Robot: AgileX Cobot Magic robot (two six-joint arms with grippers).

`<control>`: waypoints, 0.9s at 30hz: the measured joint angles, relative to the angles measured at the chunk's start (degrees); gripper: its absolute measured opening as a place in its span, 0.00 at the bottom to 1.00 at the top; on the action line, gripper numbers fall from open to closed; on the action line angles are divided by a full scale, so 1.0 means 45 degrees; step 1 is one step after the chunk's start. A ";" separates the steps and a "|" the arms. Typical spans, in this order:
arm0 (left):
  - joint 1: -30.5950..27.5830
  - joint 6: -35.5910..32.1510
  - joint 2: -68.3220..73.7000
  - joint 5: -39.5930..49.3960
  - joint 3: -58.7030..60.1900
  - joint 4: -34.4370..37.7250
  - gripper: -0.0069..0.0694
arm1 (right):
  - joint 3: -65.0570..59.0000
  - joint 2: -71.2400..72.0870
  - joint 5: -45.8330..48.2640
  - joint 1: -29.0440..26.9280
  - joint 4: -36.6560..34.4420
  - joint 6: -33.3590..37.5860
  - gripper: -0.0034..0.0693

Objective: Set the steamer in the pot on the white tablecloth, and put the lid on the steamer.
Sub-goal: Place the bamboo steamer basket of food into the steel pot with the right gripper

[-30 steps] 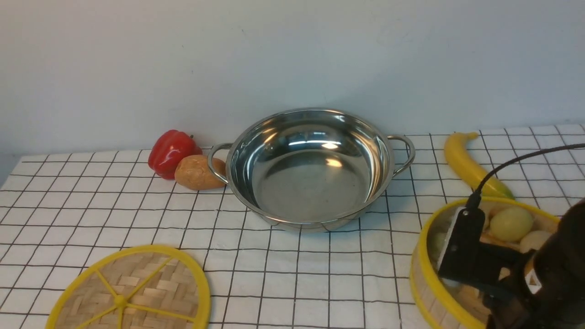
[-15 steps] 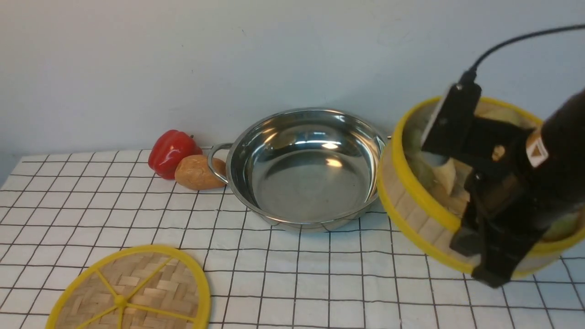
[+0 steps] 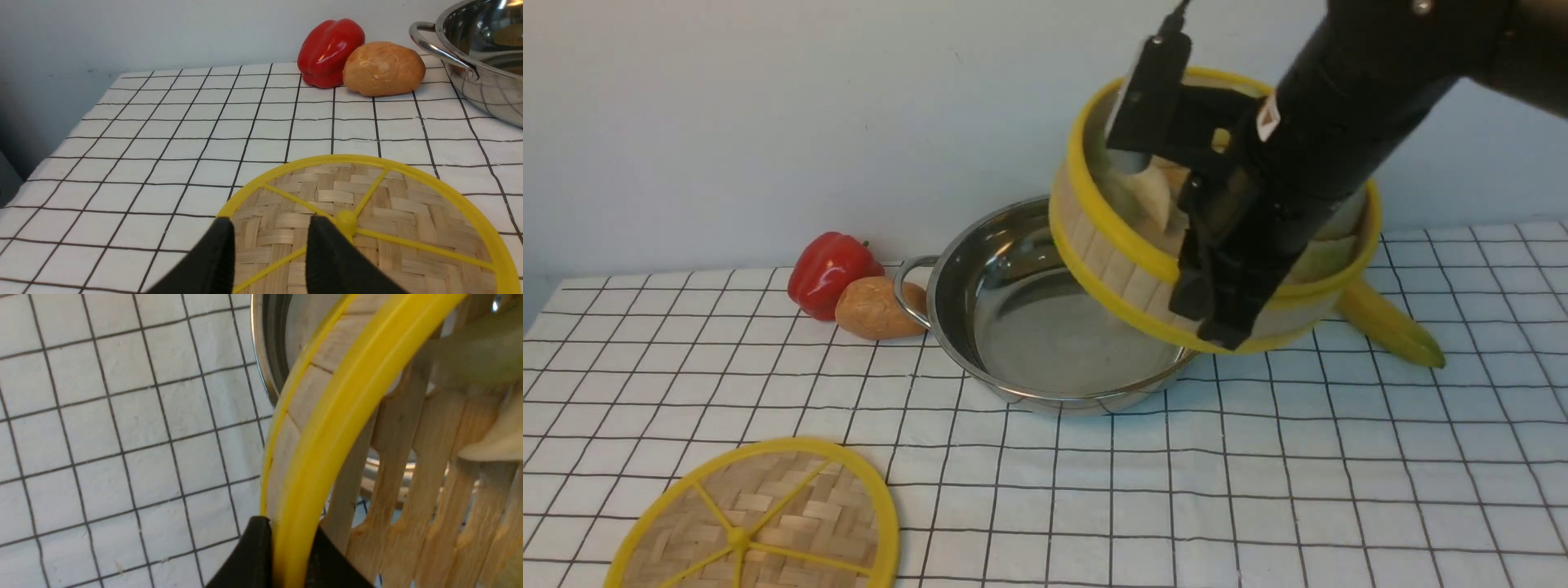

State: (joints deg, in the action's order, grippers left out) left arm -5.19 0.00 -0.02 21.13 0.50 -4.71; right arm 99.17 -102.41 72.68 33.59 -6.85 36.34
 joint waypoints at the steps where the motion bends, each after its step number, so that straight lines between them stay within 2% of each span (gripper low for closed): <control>1: 0.0000 0.0000 0.0000 0.0000 0.0000 0.0000 0.41 | 0.0069 -0.0062 0.0000 0.0000 -0.0028 0.0044 0.15; 12: 0.0000 0.0000 0.0000 0.0000 0.0000 0.0000 0.41 | 0.2379 -0.2724 0.0037 0.0005 -0.0794 0.2390 0.15; 27: 0.0000 0.0000 0.0000 0.0000 0.0000 0.0000 0.41 | 0.2512 -0.4081 -0.0140 0.0146 -0.0508 0.4299 0.15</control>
State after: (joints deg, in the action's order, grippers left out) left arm -5.19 0.00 -0.02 21.13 0.50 -4.71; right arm 110.47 -120.78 72.05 34.25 -9.14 55.68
